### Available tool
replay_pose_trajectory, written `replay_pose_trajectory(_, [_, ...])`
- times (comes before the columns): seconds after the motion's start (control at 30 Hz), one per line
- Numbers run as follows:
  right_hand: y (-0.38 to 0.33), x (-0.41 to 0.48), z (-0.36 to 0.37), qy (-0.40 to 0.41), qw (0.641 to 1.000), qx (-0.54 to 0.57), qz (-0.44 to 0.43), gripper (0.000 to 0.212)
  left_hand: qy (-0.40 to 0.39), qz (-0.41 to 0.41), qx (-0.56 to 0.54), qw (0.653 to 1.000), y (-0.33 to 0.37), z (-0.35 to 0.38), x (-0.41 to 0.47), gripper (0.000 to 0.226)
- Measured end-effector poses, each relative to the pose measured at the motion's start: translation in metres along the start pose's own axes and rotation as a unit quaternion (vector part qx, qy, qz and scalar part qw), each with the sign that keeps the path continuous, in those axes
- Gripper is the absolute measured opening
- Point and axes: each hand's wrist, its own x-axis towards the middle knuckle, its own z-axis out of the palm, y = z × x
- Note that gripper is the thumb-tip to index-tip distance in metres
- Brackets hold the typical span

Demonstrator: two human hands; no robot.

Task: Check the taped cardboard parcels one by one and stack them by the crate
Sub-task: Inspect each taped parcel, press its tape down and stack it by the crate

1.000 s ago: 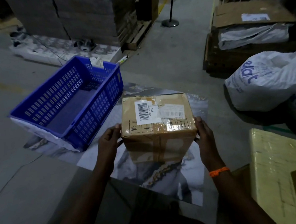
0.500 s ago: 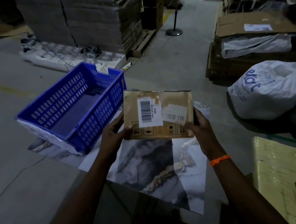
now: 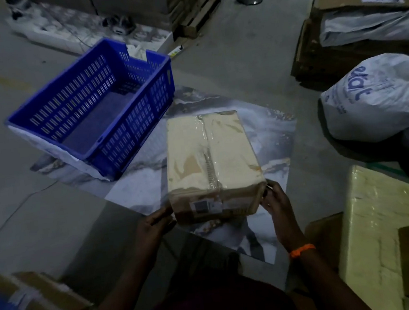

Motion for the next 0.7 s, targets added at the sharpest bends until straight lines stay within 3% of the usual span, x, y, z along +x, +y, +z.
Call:
replay_pose_trajectory(0.2, [0.030, -0.012, -0.016, 0.028, 0.998, -0.042, 0.039, 0.029, 0.021, -0.041, -0.006, 0.999, -0.018, -0.010, -0.022, 0.015])
replay_pose_trajectory(0.37, [0.030, -0.025, -0.019, -0.021, 0.996, -0.065, 0.053, 0.039, 0.027, -0.073, 0.049, 0.996, -0.037, -0.016, -0.024, 0.036])
replay_pose_trajectory(0.57, [0.021, 0.000, -0.007, 0.052, 0.997, -0.010, 0.049, 0.027, 0.049, -0.029, 0.040, 0.998, -0.006, -0.001, 0.012, 0.019])
replay_pose_trajectory(0.7, [0.003, 0.033, 0.006, 0.027, 0.999, -0.024, 0.037, 0.023, 0.071, -0.039, 0.003, 0.997, 0.020, 0.009, 0.042, 0.033])
